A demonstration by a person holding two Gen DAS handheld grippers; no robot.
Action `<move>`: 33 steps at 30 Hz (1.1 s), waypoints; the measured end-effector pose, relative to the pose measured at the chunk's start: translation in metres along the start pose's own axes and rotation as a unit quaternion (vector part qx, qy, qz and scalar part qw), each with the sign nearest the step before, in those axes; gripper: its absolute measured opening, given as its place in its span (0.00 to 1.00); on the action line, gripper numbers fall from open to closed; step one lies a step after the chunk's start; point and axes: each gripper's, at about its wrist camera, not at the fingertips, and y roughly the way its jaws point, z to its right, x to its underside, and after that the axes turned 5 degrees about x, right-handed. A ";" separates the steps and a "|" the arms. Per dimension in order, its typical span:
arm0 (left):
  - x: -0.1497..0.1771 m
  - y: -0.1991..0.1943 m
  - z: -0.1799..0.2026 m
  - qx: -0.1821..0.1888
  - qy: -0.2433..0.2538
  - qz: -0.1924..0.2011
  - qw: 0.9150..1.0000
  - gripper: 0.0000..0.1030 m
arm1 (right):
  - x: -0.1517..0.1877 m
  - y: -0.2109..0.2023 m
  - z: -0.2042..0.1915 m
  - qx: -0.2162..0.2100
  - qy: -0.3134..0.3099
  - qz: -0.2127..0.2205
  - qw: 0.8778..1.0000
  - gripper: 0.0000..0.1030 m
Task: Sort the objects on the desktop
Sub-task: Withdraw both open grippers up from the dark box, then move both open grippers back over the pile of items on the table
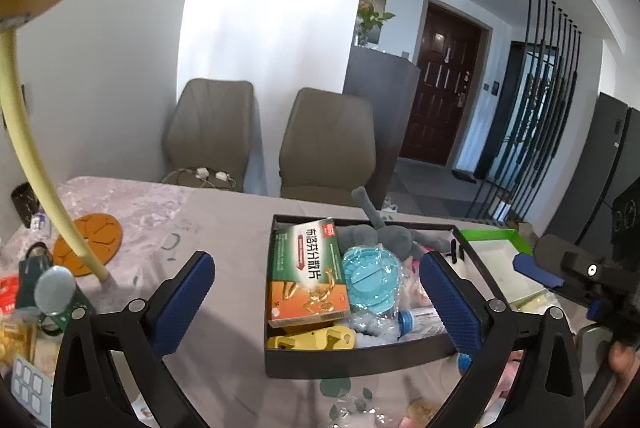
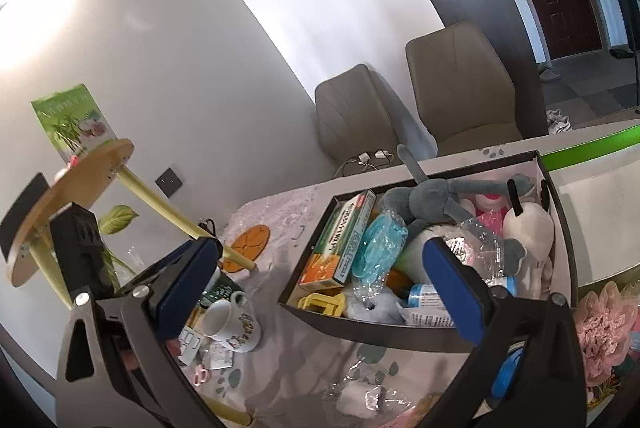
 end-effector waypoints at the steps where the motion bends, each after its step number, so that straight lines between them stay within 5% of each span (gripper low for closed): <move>1: 0.000 -0.003 0.002 0.001 0.002 0.004 1.000 0.99 | 0.000 -0.003 0.000 -0.002 0.000 0.003 1.000 1.00; 33: 0.009 -0.045 0.031 -0.010 0.031 0.036 0.999 0.99 | 0.003 -0.068 -0.011 -0.011 -0.022 0.044 0.999 1.00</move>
